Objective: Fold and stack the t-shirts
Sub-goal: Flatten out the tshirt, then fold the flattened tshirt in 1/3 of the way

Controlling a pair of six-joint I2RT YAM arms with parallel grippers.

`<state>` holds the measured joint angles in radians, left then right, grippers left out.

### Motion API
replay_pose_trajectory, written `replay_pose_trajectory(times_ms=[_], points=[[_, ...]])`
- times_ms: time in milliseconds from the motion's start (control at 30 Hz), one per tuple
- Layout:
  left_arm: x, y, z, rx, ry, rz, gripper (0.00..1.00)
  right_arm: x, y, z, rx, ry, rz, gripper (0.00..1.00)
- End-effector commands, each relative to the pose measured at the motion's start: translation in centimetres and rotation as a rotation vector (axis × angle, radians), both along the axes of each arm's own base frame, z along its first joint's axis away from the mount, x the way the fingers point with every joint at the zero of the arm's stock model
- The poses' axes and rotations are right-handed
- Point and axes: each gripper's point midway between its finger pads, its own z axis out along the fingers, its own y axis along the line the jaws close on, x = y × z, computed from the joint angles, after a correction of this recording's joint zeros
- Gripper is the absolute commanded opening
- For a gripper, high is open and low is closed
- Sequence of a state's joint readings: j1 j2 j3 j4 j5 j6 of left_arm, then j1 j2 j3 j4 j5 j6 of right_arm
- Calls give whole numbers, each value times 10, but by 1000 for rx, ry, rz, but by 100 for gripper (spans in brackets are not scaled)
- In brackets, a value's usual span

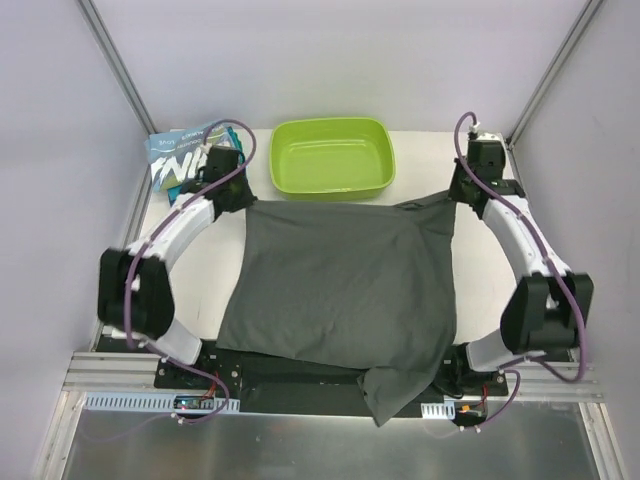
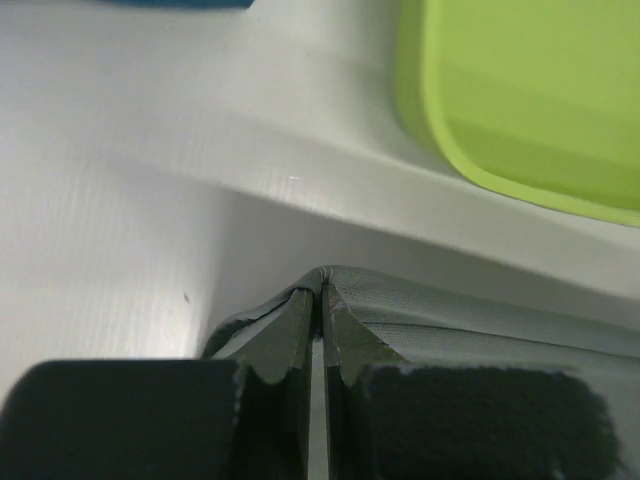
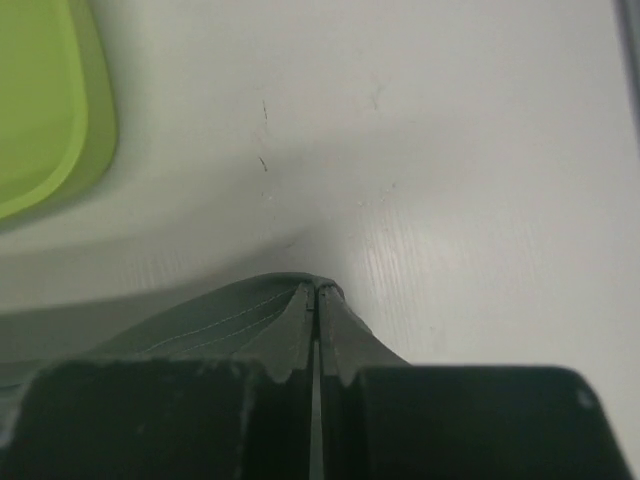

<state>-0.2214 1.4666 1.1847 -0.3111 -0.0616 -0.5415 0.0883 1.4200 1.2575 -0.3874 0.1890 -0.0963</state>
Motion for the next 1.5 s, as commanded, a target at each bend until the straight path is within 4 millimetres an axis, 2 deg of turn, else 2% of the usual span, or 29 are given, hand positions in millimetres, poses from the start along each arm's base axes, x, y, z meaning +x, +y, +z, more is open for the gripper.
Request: replay_pose_trajectory(times_ms=[0, 67, 167, 233, 367, 500, 600, 767, 867, 933, 1100, 1200, 1267, 1467], points=[[52, -1, -42, 82, 2, -20, 0, 49, 16, -29, 126, -13, 26, 0], [66, -3, -68, 90, 56, -31, 0, 58, 22, -62, 153, 72, 24, 0], [77, -11, -87, 64, 94, -62, 0, 63, 24, -86, 161, 123, 23, 0], [79, -9, -91, 69, 100, -54, 0, 63, 24, -92, 177, 131, 5, 0], [76, -10, -90, 61, 103, -64, 0, 55, 29, -88, 202, 127, 15, 0], [63, -12, -86, 46, 104, -88, 0, 32, 30, -80, 229, 132, 1, 0], [50, -16, -81, 22, 105, -116, 0, 3, 30, -78, 233, 184, -18, 0], [26, -14, -72, 8, 95, -126, 0, -42, 30, -73, 249, 175, -25, 0], [8, -7, -72, 24, 94, -114, 0, -69, 28, -70, 247, 177, -20, 0], [-3, -9, -72, 9, 98, -132, 0, -88, 25, -74, 239, 191, -30, 0], [-26, -5, -75, 0, 106, -131, 0, -119, 27, -71, 265, 182, -31, 0], [-37, -1, -76, 10, 102, -129, 0, -135, 26, -79, 268, 199, -37, 0], [-44, 0, -80, 10, 119, -131, 0, -146, 32, -87, 304, 231, -27, 0], [-62, -1, -98, -6, 186, -135, 0, -179, 33, -114, 357, 260, -105, 2]])
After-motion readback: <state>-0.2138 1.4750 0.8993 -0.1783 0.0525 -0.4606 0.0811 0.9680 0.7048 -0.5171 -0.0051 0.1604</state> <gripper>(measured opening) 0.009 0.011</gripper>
